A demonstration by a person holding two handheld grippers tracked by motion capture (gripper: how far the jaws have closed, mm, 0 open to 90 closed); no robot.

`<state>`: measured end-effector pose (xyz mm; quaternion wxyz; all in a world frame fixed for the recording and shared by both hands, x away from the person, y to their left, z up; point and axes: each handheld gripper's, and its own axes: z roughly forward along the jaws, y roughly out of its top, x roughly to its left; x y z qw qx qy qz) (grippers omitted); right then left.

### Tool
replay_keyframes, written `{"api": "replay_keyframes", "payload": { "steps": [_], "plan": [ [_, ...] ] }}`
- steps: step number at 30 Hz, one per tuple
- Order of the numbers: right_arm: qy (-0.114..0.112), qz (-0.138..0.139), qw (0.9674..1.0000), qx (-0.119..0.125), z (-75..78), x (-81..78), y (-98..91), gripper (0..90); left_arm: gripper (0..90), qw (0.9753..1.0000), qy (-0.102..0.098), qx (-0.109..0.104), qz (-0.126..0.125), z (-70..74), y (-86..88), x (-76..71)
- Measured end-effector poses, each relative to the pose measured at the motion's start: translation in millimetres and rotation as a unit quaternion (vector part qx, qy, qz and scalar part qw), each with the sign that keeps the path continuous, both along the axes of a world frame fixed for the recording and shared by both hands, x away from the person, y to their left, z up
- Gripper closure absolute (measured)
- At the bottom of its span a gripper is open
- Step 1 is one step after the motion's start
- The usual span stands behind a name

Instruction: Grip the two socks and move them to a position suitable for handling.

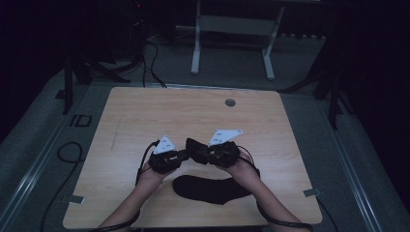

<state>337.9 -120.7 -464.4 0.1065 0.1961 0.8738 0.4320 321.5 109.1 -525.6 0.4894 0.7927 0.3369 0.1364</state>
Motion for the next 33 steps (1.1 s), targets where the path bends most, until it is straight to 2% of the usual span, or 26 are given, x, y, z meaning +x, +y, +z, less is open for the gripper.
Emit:
{"api": "replay_keyframes", "payload": {
  "steps": [2,4,5,7,11,16,18,21,25,27,29,33],
  "plan": [
    [-0.001,-0.008,1.0000,0.000,-1.1,2.0,-4.3,81.4,89.5,0.9995,-0.008,0.031,0.007,0.1,-2.8,-2.0],
    [-0.002,-0.017,0.9999,-0.001,-2.3,3.5,-7.5,81.4,89.9,0.9993,-0.008,0.035,0.007,-0.3,-3.2,-3.7],
    [-0.002,-0.021,0.9998,-0.001,-3.2,4.3,-9.4,81.4,89.9,0.9988,-0.007,0.045,0.014,-0.6,-3.2,-4.3],
    [-0.004,-0.030,0.9995,-0.010,-6.7,6.1,-12.8,81.3,89.9,0.9987,0.003,0.046,0.019,-1.6,-1.2,-3.3],
    [0.011,-0.042,0.9988,-0.023,-21.3,12.2,-15.1,81.2,89.8,0.9962,0.013,0.080,0.032,-3.9,-1.5,1.4],
    [0.040,-0.062,0.9962,-0.046,-49.2,26.0,-12.4,81.1,89.8,0.9928,0.058,0.102,0.025,-11.2,-3.9,10.1],
    [0.046,-0.068,0.9949,-0.058,-59.6,31.5,-10.4,81.1,89.7,0.9911,0.075,0.108,0.022,-15.0,-4.3,12.1],
    [0.060,-0.072,0.9929,-0.073,-73.3,37.5,-6.6,80.8,89.7,0.9892,0.087,0.115,0.024,-20.7,-4.4,13.5],
    [0.065,-0.068,0.9913,-0.092,-86.0,38.6,-1.0,78.8,89.7,0.9874,0.099,0.118,0.035,-27.1,-1.4,16.0],
    [0.069,-0.070,0.9918,-0.082,-88.0,38.4,-0.6,77.6,89.7,0.9865,0.103,0.121,0.038,-30.1,0.5,17.5],
    [0.081,-0.065,0.9913,-0.081,-86.8,39.0,0.1,71.2,89.6,0.9855,0.104,0.128,0.042,-32.2,2.0,18.5],
    [0.087,-0.059,0.9902,-0.092,-79.4,36.4,-2.0,59.5,89.6,0.9851,0.104,0.128,0.049,-32.6,5.5,18.3]
  ]
}}
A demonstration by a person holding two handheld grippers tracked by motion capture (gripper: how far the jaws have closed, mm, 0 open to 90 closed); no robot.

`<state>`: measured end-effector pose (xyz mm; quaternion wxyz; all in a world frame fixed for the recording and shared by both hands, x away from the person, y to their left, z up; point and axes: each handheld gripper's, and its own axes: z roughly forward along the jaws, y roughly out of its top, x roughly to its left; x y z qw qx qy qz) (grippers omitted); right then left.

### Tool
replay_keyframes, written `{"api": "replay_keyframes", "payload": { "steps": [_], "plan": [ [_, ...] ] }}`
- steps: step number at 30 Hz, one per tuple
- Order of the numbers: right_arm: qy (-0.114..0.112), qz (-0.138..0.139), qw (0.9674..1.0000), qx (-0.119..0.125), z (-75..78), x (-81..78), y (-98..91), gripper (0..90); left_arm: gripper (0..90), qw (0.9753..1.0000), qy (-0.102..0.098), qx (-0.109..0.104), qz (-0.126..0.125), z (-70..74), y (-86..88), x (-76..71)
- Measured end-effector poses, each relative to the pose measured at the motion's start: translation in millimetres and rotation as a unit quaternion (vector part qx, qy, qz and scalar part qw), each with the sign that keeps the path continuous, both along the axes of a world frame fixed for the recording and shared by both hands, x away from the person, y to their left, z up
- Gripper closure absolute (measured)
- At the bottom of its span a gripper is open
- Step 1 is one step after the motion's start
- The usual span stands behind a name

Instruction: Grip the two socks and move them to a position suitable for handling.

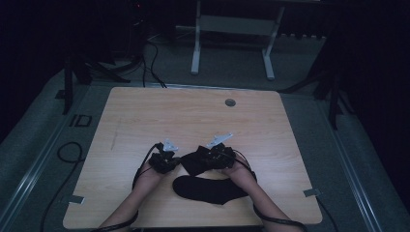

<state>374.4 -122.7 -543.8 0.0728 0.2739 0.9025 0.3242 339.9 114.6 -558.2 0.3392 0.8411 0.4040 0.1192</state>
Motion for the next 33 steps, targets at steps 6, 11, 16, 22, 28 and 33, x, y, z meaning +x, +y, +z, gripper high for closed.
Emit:
{"api": "replay_keyframes", "payload": {
  "steps": [6,11,16,22,28,33],
  "plan": [
    [-0.029,-0.013,0.9988,0.038,30.4,-5.4,-21.5,56.0,89.6,1.0000,0.003,-0.005,0.008,-1.3,5.7,1.0],
    [-0.034,-0.030,0.9984,0.034,37.1,9.5,-22.5,59.5,89.6,1.0000,0.004,-0.001,0.005,-1.2,5.0,2.4],
    [-0.013,-0.010,0.9998,0.009,17.0,17.4,-0.4,57.8,89.6,1.0000,0.004,-0.001,0.005,-1.6,3.4,3.3],
    [0.004,0.001,0.9995,-0.030,-2.0,26.6,13.0,66.1,89.6,1.0000,0.004,-0.004,0.008,-0.7,4.4,3.7],
    [-0.018,-0.010,0.9996,-0.017,12.3,25.4,4.6,85.0,89.6,0.9999,0.002,-0.004,0.011,0.3,8.3,2.9],
    [-0.026,-0.030,0.9986,0.036,36.7,22.8,-17.1,85.5,89.6,0.9998,0.003,-0.009,0.017,-0.5,12.9,2.8]
  ]
}}
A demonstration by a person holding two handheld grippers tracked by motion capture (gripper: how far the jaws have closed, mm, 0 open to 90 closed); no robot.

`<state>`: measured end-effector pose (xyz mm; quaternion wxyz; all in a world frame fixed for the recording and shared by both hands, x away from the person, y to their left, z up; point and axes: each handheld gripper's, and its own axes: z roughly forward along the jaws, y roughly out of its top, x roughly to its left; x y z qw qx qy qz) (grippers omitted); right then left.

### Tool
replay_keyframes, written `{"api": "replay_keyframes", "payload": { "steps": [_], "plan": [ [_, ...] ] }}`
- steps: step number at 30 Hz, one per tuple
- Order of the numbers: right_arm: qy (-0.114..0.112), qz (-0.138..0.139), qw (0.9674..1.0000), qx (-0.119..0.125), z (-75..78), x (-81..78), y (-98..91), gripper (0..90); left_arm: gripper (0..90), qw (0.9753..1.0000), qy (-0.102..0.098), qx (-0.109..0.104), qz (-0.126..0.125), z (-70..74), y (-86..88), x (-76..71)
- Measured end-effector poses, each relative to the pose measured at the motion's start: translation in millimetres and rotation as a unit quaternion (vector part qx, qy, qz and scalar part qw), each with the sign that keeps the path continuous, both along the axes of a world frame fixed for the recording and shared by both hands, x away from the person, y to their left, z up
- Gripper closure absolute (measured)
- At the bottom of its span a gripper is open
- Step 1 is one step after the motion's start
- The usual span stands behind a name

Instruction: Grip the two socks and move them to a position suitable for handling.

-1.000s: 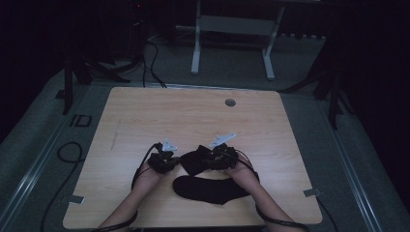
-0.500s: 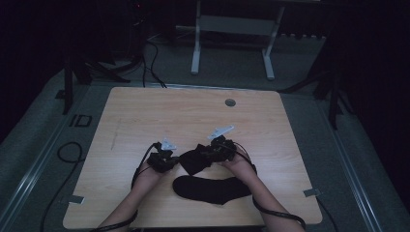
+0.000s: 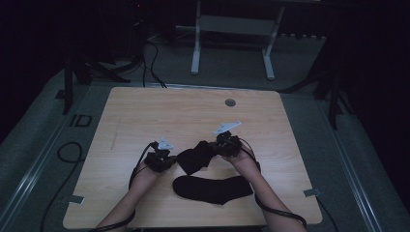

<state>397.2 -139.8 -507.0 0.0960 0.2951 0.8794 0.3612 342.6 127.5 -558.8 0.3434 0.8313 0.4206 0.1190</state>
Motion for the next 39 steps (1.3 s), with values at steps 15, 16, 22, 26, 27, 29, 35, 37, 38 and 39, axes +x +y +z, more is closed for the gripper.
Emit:
{"api": "replay_keyframes", "payload": {
  "steps": [15,16,22,26,27,29,35,37,38,39],
  "plan": [
    [-0.015,0.026,0.9969,0.072,57.6,-15.8,-8.8,85.9,89.5,0.9994,-0.017,-0.013,-0.028,2.5,-5.4,-6.0],
    [-0.017,0.026,0.9971,0.069,61.1,-17.1,-7.1,85.9,89.5,0.9994,-0.017,-0.011,-0.026,2.5,-5.7,-5.9],
    [-0.002,0.003,0.9981,0.062,52.5,-15.0,-12.9,85.9,88.3,0.9996,-0.012,-0.019,0.015,0.1,6.8,-0.6],
    [0.018,-0.017,0.9980,0.058,34.2,-13.6,-25.0,85.9,88.3,0.9994,-0.012,-0.009,0.030,-1.0,14.0,0.2],
    [0.023,-0.025,0.9978,0.056,29.2,-12.3,-29.1,85.9,88.3,0.9994,-0.011,-0.011,0.033,-1.6,15.8,0.8],
    [0.037,-0.041,0.9970,0.055,19.2,-9.0,-38.1,85.9,88.5,0.9991,-0.007,-0.011,0.040,-2.7,18.3,1.9],
    [0.067,-0.090,0.9927,0.044,-7.5,0.1,-63.7,85.8,88.1,0.9996,-0.010,-0.018,0.019,1.4,5.5,-0.1],
    [0.074,-0.102,0.9911,0.043,-14.0,1.6,-68.5,85.8,81.5,0.9995,-0.017,-0.025,0.004,5.9,-5.3,-1.5],
    [0.078,-0.104,0.9907,0.040,-16.8,1.9,-69.6,85.8,78.4,0.9994,-0.021,-0.026,-0.008,8.6,-11.1,-1.9],
    [0.079,-0.107,0.9905,0.036,-19.5,1.8,-70.4,85.8,73.5,0.9990,-0.025,-0.030,-0.019,11.3,-17.2,-2.4]
  ]
}}
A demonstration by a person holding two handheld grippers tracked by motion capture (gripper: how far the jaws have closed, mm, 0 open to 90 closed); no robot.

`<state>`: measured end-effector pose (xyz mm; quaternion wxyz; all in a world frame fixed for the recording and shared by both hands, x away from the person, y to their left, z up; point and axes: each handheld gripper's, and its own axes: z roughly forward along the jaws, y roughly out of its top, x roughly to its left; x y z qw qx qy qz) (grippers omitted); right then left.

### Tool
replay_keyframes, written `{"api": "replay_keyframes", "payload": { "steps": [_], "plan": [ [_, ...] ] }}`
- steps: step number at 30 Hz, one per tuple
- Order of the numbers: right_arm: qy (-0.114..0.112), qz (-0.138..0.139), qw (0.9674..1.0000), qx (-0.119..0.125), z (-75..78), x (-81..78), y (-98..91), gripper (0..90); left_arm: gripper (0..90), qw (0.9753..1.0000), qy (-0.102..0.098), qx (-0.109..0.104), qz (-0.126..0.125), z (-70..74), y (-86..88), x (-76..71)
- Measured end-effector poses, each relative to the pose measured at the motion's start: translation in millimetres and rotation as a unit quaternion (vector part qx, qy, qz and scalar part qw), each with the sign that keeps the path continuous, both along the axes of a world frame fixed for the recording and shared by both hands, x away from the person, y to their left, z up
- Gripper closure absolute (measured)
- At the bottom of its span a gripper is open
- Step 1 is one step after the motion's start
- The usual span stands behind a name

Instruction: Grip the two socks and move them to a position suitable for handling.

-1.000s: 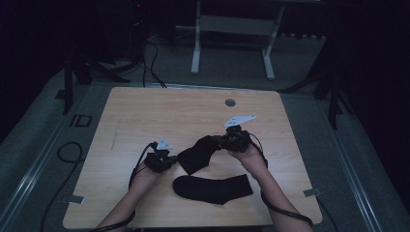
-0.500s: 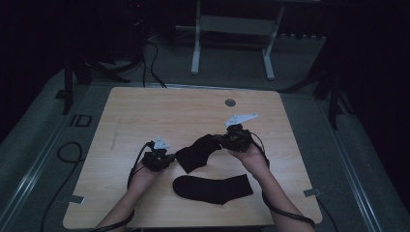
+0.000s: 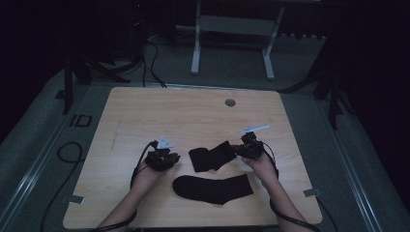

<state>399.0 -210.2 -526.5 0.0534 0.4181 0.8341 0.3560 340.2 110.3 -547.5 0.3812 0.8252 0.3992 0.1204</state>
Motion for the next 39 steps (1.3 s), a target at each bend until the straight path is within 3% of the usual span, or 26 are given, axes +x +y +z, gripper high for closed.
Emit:
{"api": "replay_keyframes", "payload": {
  "steps": [4,6,11,12,13,14,15,17,20,25,26,28,32,34,39],
  "plan": [
    [0.006,-0.014,0.9998,-0.014,-7.7,1.2,-4.1,82.4,67.0,0.9991,-0.008,0.007,-0.041,8.0,-25.9,-0.4],
    [0.012,-0.019,0.9995,-0.024,-8.9,2.8,-7.4,72.7,67.0,0.9985,-0.013,0.015,-0.052,10.3,-35.7,0.5],
    [-0.028,-0.061,0.9973,-0.030,9.0,0.7,-19.9,59.0,67.0,0.9976,-0.017,0.018,-0.064,12.3,-52.4,4.1],
    [-0.040,-0.068,0.9964,-0.029,14.3,0.1,-21.9,59.9,66.9,0.9975,-0.019,0.020,-0.065,11.7,-55.9,4.5],
    [-0.047,-0.072,0.9962,-0.017,19.7,-1.1,-23.2,67.8,66.9,0.9973,-0.019,0.023,-0.068,11.0,-58.8,5.5],
    [-0.053,-0.060,0.9968,-0.001,23.9,-2.7,-22.7,73.4,66.8,0.9973,-0.016,0.022,-0.069,10.0,-62.1,6.5],
    [-0.055,-0.046,0.9974,0.001,25.5,-4.3,-19.0,80.6,66.9,0.9970,-0.017,0.024,-0.071,9.3,-65.6,7.1],
    [-0.052,-0.015,0.9984,-0.018,21.6,-6.8,-7.2,89.3,64.6,0.9966,-0.016,0.028,-0.076,7.8,-73.4,8.4],
    [-0.030,0.010,0.9990,-0.031,3.9,-4.1,6.6,89.7,60.3,0.9963,-0.012,0.037,-0.077,4.4,-83.6,11.0],
    [-0.015,0.026,0.9965,-0.077,-20.5,-2.7,17.3,89.8,53.0,0.9956,-0.012,0.068,-0.063,-3.1,-94.7,18.0],
    [-0.019,0.027,0.9968,-0.073,-22.1,-3.4,16.4,89.8,53.4,0.9953,-0.009,0.073,-0.063,-4.7,-95.9,19.7],
    [-0.018,0.024,0.9970,-0.072,-22.0,-3.6,13.9,89.8,61.2,0.9949,-0.007,0.082,-0.059,-7.5,-97.1,22.7],
    [-0.021,0.021,0.9968,-0.074,-22.1,-4.7,10.6,89.9,84.9,0.9963,-0.019,0.070,-0.045,-3.5,-94.0,21.6],
    [-0.020,0.019,0.9968,-0.075,-22.1,-5.0,8.0,89.8,89.6,0.9969,-0.033,0.063,-0.034,1.1,-88.1,18.9],
    [-0.020,0.008,0.9973,-0.070,-22.5,-8.4,-1.8,89.8,90.0,0.9978,-0.043,0.047,-0.017,8.2,-65.1,13.8]
  ]
}}
